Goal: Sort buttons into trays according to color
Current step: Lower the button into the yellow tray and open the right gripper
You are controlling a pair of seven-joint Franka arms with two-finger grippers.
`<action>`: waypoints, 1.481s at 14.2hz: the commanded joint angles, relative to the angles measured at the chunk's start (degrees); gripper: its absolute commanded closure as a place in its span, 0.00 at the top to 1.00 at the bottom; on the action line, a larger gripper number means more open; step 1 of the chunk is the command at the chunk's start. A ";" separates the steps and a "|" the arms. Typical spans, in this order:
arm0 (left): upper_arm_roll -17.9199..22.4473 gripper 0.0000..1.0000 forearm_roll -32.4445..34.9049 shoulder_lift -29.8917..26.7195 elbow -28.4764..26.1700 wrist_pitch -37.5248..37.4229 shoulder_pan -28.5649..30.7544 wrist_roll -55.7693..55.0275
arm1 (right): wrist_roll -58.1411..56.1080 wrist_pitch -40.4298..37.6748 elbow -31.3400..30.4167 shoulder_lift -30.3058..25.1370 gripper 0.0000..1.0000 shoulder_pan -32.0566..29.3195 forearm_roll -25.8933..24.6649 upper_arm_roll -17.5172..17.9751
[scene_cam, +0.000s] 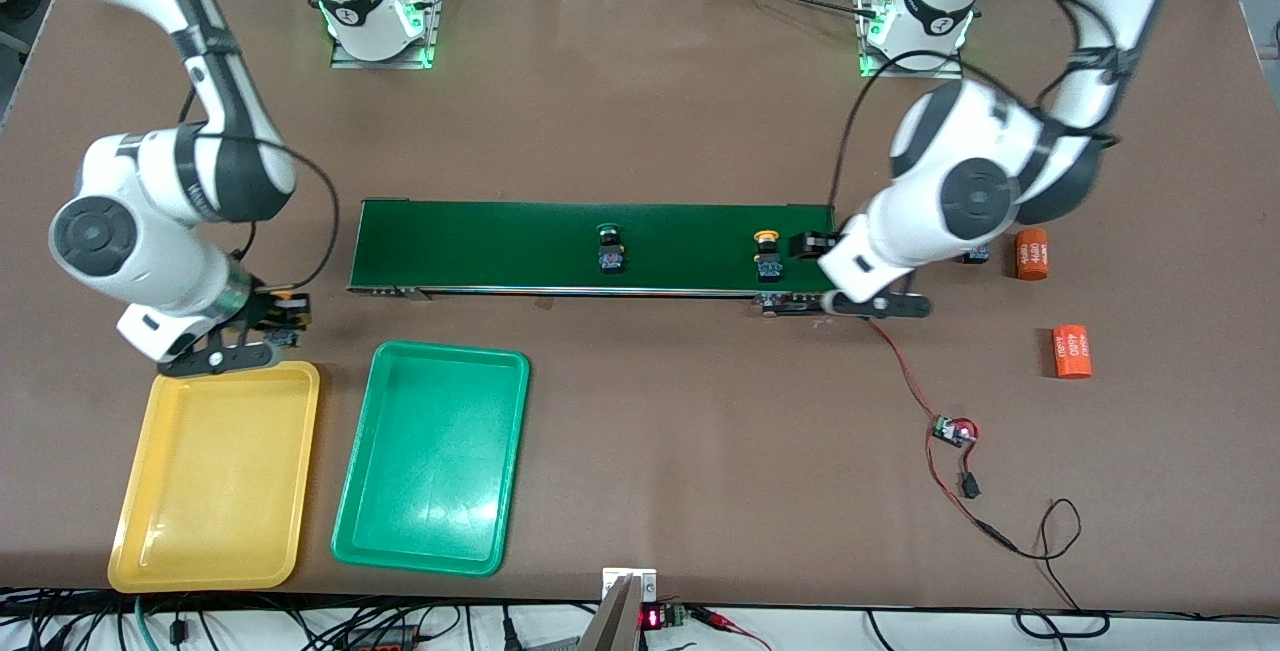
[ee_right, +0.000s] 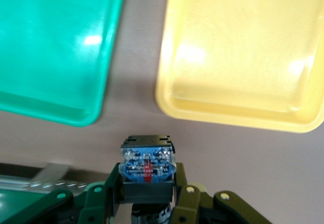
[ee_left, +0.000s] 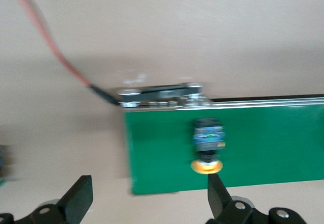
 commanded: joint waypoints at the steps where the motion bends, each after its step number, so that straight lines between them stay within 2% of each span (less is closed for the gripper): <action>1: 3.97 1.00 3.14 0.10 -1.41 -1.61 2.78 9.58 | -4.78 3.61 3.78 5.18 0.09 -3.32 -1.05 0.43; 5: 13.91 1.00 3.41 0.89 -5.19 -1.26 2.78 21.01 | -8.04 15.47 5.09 11.94 0.09 -5.71 -6.51 -2.12; 8: 19.55 1.00 3.41 2.03 -9.75 1.27 2.78 23.85 | -7.95 16.02 9.57 16.17 0.09 -5.71 -6.51 -3.36; 10: 19.73 1.00 4.72 1.95 -14.06 4.96 2.69 23.15 | -7.86 16.11 12.12 18.72 0.09 -5.71 -6.51 -3.62; 12: 19.99 1.00 9.99 2.12 -17.75 10.75 2.87 22.80 | -7.86 16.02 13.89 20.31 0.09 -5.53 -6.51 -4.23; 16: 21.05 1.00 10.09 2.21 -26.54 22.00 2.87 17.71 | -7.78 17.16 13.98 21.54 0.12 -5.62 -6.51 -4.94; 17: 21.14 1.00 10.09 2.47 -26.91 23.42 2.87 17.70 | -7.78 17.69 13.89 21.80 0.22 -5.62 -6.51 -4.94; 18: 21.14 1.00 10.09 3.08 -26.91 23.52 2.87 17.70 | -7.60 17.69 13.89 21.89 0.56 -5.62 -6.42 -4.94; 19: 21.14 1.00 10.18 3.70 -27.00 23.52 2.95 17.61 | -7.43 17.69 13.80 21.81 0.70 -5.27 -6.25 -4.94; 20: 21.14 0.93 10.18 4.40 -27.00 23.61 3.04 17.70 | -6.99 17.60 13.63 21.46 0.94 -4.92 -6.07 -4.94; 21: 21.14 0.79 10.18 4.67 -27.26 23.52 3.04 17.70 | -6.98 17.43 13.45 21.02 1.00 -4.74 -5.98 -4.94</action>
